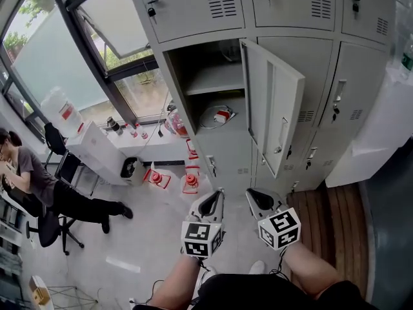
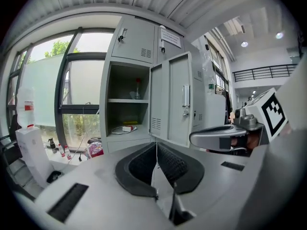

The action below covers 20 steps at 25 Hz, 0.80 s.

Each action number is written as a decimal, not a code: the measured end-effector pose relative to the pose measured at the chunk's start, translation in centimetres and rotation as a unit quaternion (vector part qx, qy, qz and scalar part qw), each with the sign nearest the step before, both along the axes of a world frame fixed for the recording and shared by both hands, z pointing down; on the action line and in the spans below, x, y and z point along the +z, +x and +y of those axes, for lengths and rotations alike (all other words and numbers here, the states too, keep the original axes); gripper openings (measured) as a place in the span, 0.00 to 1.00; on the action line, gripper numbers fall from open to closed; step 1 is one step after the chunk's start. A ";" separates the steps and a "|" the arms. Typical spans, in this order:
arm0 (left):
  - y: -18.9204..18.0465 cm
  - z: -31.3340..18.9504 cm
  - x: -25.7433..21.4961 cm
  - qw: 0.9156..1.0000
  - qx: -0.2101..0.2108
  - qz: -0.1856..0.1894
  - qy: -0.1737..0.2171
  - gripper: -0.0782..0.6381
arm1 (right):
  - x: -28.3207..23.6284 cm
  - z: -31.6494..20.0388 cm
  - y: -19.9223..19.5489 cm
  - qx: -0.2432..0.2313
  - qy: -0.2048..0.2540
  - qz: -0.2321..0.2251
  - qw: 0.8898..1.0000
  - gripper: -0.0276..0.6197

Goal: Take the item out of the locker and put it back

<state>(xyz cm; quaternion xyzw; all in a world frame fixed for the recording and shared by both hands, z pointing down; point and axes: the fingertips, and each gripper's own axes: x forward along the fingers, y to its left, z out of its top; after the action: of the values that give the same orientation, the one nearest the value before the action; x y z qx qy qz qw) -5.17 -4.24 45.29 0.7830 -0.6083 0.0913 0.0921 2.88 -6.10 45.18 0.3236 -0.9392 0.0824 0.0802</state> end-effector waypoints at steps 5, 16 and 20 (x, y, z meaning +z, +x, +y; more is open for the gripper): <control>-1.1 1.3 0.4 1.000 0.011 0.000 0.003 0.14 | 0.8 1.0 -1.5 0.007 -0.007 0.004 1.000 0.12; -5.4 3.6 0.8 0.999 0.042 0.030 0.011 0.14 | 1.8 3.3 -4.9 0.054 -0.014 0.010 0.998 0.12; -6.2 4.1 1.3 0.997 0.062 0.036 0.009 0.14 | 1.9 4.2 -5.7 0.071 -0.017 0.013 0.997 0.12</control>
<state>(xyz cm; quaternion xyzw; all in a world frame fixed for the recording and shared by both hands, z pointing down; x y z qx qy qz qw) -11.36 -0.12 46.56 0.8229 -0.5557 0.0627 0.1009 -2.85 -1.90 47.10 0.3889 -0.9112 0.0993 0.0922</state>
